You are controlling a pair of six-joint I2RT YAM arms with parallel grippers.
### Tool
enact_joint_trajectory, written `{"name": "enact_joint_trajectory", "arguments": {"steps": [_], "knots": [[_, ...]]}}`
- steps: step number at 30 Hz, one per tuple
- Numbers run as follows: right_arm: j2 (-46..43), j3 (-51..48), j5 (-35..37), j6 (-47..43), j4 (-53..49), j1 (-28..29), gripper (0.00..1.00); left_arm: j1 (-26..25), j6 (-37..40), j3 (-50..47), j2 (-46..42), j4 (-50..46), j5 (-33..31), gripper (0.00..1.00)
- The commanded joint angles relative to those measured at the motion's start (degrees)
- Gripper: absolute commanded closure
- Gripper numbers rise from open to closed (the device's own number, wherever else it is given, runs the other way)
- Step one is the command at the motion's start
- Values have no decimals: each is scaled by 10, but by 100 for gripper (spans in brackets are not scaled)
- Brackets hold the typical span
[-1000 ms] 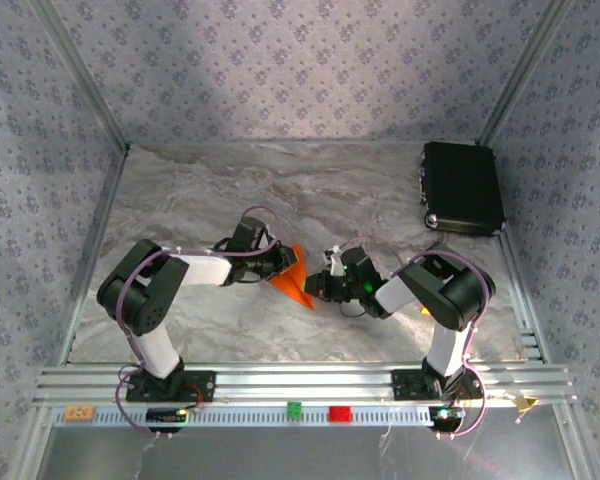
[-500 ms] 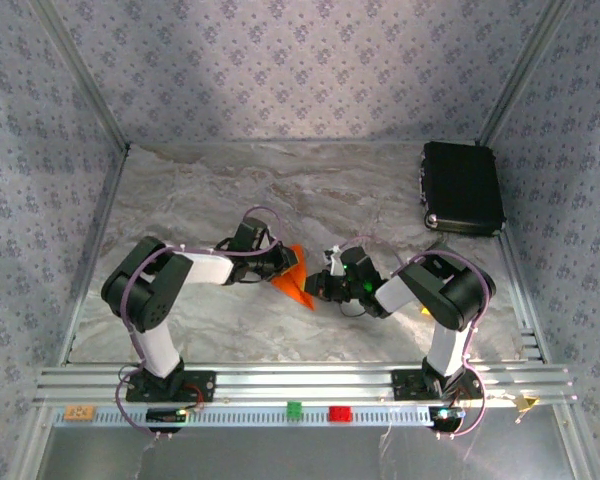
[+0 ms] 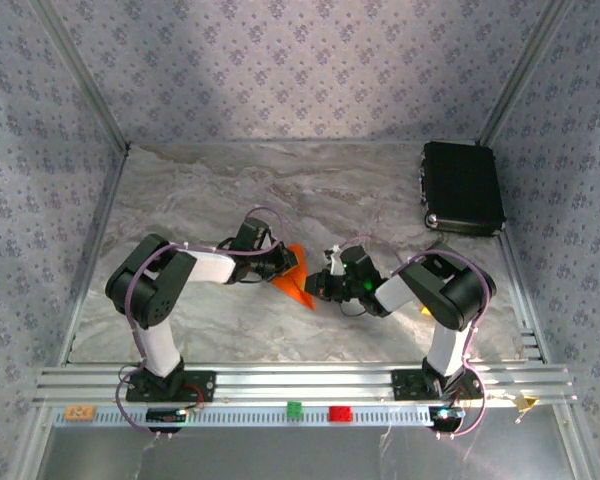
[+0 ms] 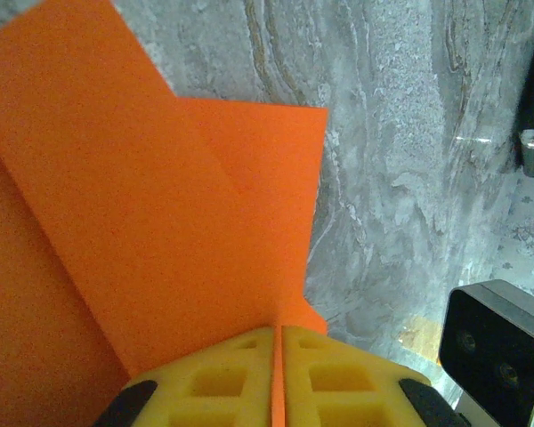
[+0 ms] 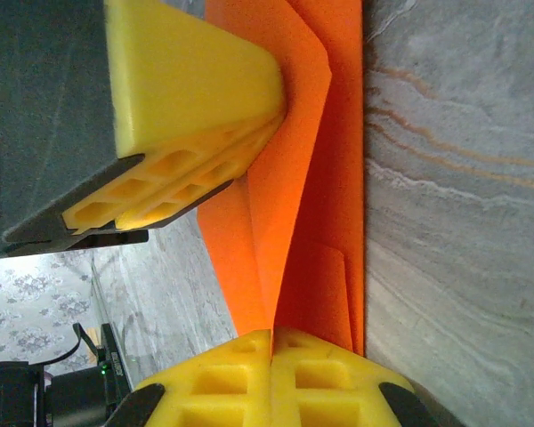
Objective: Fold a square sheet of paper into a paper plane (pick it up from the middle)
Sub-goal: Fourth fold the wing at the center of the table.
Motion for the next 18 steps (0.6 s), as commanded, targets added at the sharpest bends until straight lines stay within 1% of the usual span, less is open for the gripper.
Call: {"name": "enact_joint_trajectory", "arguments": {"steps": [1,15,18], "knots": [[16,-3,17,3,-67,-8,100,2,14,11,7,-11,-11,90],[16,-1,14,3,-75,-12,100,2,17,8,18,-39,-35,93],[14,2,10,4,-75,-11,100,2,17,10,25,-40,-31,93]]}}
